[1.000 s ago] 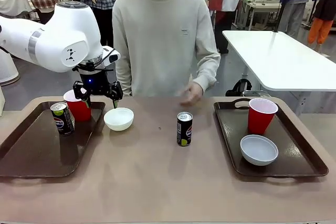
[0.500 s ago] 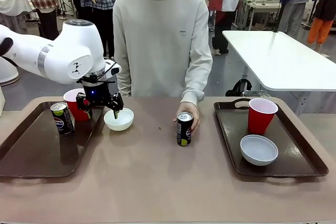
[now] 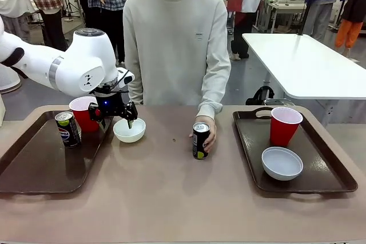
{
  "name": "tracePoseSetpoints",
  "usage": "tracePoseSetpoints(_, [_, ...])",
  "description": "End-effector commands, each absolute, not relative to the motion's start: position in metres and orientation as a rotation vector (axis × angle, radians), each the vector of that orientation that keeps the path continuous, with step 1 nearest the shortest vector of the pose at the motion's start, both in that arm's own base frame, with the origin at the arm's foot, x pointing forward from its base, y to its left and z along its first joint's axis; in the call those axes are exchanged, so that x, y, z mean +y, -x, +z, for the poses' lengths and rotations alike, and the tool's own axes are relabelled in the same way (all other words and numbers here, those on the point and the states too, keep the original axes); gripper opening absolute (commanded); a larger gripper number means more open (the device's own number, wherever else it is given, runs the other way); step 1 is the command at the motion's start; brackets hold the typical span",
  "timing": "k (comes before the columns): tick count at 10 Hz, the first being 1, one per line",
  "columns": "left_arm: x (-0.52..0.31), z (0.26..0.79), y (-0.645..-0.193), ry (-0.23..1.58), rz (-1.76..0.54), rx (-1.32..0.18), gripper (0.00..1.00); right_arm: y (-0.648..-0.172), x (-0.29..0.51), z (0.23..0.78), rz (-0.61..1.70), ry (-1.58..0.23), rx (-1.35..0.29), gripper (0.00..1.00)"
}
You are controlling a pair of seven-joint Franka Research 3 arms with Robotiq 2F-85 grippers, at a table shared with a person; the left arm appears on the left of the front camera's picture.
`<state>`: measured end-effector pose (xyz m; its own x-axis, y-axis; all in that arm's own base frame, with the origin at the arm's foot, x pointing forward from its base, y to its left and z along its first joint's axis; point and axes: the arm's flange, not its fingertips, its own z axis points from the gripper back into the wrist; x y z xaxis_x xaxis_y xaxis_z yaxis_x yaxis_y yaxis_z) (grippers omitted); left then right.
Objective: Prepare tableware on both trays.
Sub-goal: Pick up a Picnic Bowl from the table and place it on a Handle tray.
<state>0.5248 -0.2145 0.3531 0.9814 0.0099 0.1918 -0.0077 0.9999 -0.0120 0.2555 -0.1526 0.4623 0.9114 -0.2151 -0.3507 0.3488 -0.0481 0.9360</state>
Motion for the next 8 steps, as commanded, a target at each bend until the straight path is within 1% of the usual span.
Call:
tracePoseSetpoints(1, [-0.2260, 0.3436, -0.5275, 0.001, 0.045, -0.241, 0.82, -0.2556, -0.1490, 0.4632, -0.446, -1.575, 0.101, 1.00])
tracePoseSetpoints(8, [-0.2255, 0.3437, -0.5258, -0.024, 0.052, -0.196, 0.20, -0.2556, -0.1490, 0.4632, -0.446, -1.575, 0.101, 1.00])
